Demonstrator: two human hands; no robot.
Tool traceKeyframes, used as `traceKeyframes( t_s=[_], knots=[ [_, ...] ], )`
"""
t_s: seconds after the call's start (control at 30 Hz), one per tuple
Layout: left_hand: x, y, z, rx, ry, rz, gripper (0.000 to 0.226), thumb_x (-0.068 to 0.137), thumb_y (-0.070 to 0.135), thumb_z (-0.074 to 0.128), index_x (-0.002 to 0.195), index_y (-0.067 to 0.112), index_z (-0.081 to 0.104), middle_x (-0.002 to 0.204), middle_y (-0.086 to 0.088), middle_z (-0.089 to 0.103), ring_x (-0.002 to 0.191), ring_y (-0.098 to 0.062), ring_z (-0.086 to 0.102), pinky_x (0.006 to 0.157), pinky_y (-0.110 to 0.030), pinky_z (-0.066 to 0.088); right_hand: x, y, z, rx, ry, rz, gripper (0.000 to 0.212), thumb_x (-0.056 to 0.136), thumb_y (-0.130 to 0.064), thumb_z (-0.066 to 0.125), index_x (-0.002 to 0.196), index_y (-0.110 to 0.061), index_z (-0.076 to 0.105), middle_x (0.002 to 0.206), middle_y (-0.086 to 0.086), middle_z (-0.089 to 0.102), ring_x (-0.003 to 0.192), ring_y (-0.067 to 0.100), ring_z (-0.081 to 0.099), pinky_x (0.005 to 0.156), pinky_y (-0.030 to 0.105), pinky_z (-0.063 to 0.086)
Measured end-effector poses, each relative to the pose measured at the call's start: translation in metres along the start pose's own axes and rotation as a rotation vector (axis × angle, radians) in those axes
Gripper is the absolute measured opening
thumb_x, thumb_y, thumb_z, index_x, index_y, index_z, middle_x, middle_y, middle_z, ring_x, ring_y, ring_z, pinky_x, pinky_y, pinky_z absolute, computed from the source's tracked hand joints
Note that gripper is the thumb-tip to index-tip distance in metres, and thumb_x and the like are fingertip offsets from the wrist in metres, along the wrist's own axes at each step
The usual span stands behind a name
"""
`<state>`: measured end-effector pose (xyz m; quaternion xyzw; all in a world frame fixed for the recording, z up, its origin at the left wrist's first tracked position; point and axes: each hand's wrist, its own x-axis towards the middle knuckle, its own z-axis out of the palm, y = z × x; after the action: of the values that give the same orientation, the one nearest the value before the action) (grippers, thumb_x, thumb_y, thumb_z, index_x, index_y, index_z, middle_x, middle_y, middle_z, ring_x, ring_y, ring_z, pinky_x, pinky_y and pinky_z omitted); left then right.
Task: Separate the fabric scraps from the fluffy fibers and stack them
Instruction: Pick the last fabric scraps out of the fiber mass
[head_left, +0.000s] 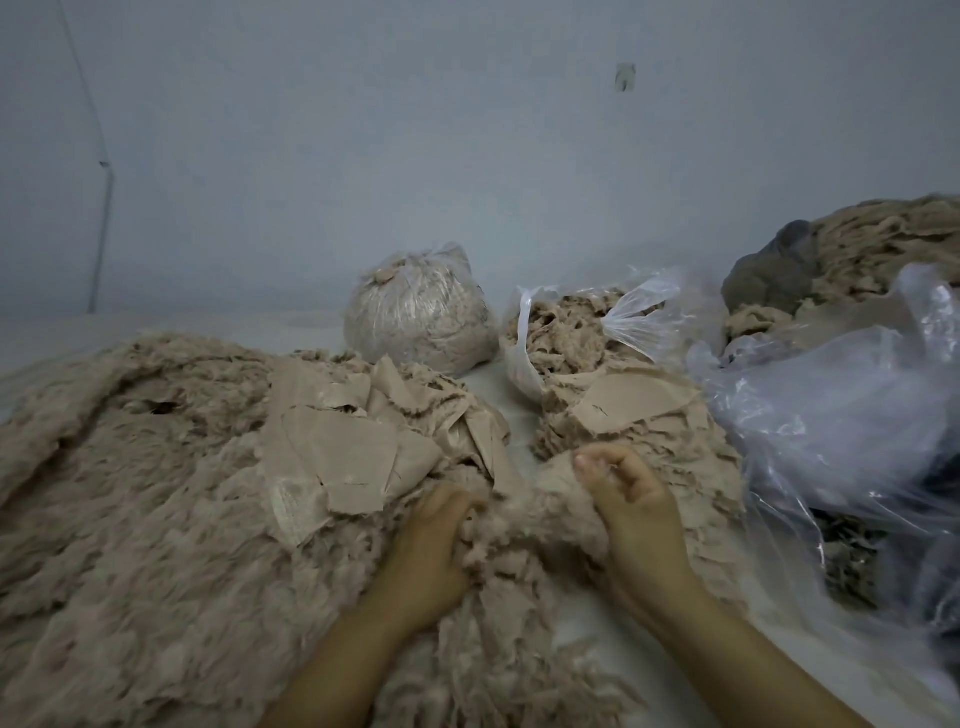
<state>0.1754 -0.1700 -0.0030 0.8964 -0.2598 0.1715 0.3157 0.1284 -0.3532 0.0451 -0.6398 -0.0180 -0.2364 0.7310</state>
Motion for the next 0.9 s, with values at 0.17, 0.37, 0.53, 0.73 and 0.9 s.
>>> traceKeyframes(
  t_s=[0.17,0.37,0.53,0.73,0.9],
  knots=[
    [0.0,0.032,-0.008,-0.511,-0.018,-0.164,0.054,0.08,0.04,0.066,0.128,0.039,0.042,0.117,0.028,0.046,0.102,0.013,0.052,0.08,-0.005,0.041,0.003,0.004,0.007,0.338,-0.12,0.317,0.025,0.095,0.003,0.044,0.096,-0.005,0.068,0.085,0.013,0.072,0.075,0.021,0.068,0.065,0.028,0.058],
    [0.005,0.039,-0.017,-0.821,0.037,-0.311,0.038,0.098,0.012,0.047,0.061,0.006,0.055,0.037,0.005,0.044,0.031,-0.002,0.027,0.036,-0.013,0.024,0.002,0.011,-0.002,-0.225,-0.337,0.276,0.062,0.081,0.011,0.054,0.118,-0.039,0.057,0.124,0.001,0.055,0.094,0.007,0.061,0.065,0.022,0.051],
    [0.007,0.042,-0.017,-0.735,0.049,-0.386,0.054,0.092,0.031,0.054,0.043,0.012,0.045,0.036,-0.001,0.043,0.035,-0.008,0.04,0.047,-0.02,0.038,-0.007,0.022,0.003,-0.608,-0.575,0.075,0.102,0.063,-0.046,0.084,0.143,-0.048,0.021,0.137,-0.018,0.025,0.125,-0.002,0.035,0.102,0.016,0.037],
    [0.008,0.049,-0.026,-0.892,-0.012,-0.524,0.054,0.084,0.044,0.06,0.04,0.019,0.038,0.033,0.0,0.037,0.027,-0.008,0.034,0.035,-0.016,0.029,-0.006,0.029,0.004,-0.543,-0.177,-0.148,0.032,0.086,-0.001,0.056,0.088,-0.033,0.058,0.083,-0.01,0.065,0.076,0.008,0.063,0.071,0.02,0.052],
    [0.011,0.045,-0.03,-1.001,-0.035,-0.618,0.05,0.071,0.049,0.061,0.042,0.015,0.038,0.035,-0.001,0.033,0.027,-0.008,0.023,0.034,-0.013,0.017,-0.016,0.024,0.008,-0.509,-0.442,-0.112,0.059,0.074,-0.049,0.065,0.127,-0.046,0.041,0.12,-0.021,0.047,0.107,-0.008,0.05,0.088,0.008,0.042]
  ],
)
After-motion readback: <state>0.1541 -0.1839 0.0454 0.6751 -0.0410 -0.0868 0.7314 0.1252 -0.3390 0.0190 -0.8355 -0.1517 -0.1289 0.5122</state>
